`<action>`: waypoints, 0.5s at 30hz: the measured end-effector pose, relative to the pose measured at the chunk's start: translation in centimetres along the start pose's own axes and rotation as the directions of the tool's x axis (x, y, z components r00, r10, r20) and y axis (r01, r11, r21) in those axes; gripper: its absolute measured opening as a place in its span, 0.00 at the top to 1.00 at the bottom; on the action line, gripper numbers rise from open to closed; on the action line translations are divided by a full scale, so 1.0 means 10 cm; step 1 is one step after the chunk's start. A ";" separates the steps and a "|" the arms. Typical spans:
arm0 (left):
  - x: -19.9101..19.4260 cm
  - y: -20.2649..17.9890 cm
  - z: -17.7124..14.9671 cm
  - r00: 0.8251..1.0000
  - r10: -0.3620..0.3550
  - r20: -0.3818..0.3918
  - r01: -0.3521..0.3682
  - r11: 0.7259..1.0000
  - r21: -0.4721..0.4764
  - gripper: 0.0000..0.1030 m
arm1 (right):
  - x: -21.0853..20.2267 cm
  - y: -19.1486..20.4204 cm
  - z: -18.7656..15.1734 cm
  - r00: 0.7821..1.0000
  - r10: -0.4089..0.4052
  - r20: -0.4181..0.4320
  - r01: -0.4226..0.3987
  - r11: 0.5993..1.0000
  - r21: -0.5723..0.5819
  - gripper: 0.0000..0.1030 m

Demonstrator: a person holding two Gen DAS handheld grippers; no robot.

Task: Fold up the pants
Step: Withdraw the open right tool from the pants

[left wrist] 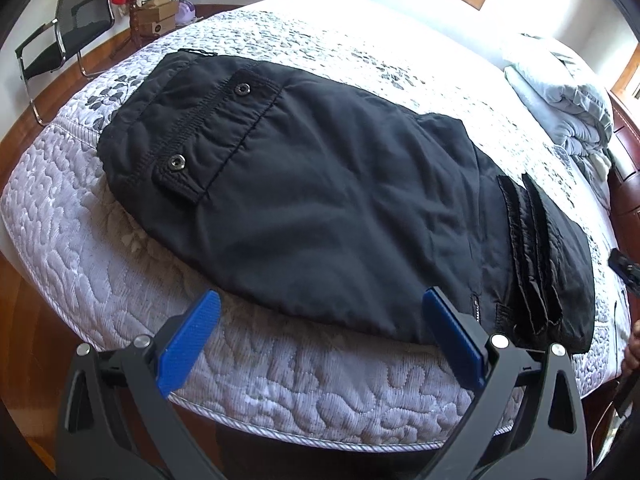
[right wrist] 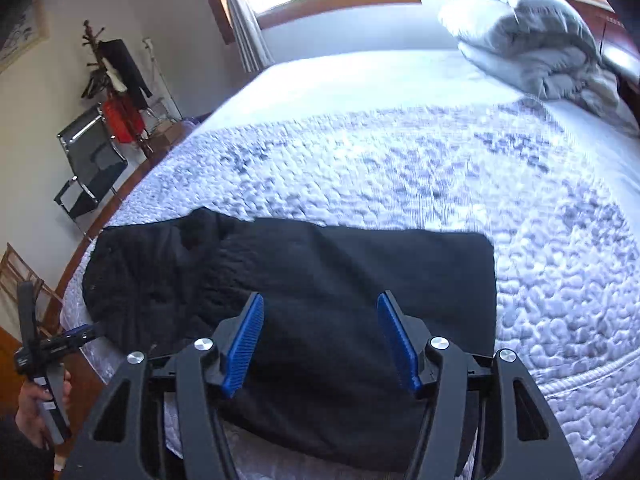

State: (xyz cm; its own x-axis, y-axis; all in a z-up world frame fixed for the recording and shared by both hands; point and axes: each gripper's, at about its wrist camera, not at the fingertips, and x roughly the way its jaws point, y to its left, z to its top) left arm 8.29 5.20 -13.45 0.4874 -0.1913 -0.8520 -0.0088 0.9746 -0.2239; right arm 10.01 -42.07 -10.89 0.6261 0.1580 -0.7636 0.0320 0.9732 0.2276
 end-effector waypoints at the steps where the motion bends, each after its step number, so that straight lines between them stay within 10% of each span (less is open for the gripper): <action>1: 0.00 0.00 0.00 1.000 0.002 0.000 -0.002 1.000 0.002 0.03 | 0.05 0.00 -0.03 1.000 -0.005 -0.014 0.005 1.000 -0.006 0.41; 10: 0.03 0.02 0.01 0.999 0.031 -0.022 -0.031 1.000 0.003 0.03 | 0.62 0.27 -0.44 0.981 -0.179 -0.072 0.168 0.976 -0.138 0.39; 15: 0.02 0.16 0.00 0.998 0.050 -0.028 -0.052 0.997 -0.052 0.03 | 0.53 0.24 -0.39 0.987 -0.143 -0.077 0.133 0.983 -0.125 0.35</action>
State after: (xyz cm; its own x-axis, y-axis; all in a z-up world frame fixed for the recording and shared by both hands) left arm 8.36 6.73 -13.97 0.4615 -0.1451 -0.8752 -0.0792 0.9759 -0.2035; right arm 10.36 -38.27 -16.77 0.5529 0.0293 -0.8328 0.0172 0.9988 0.0466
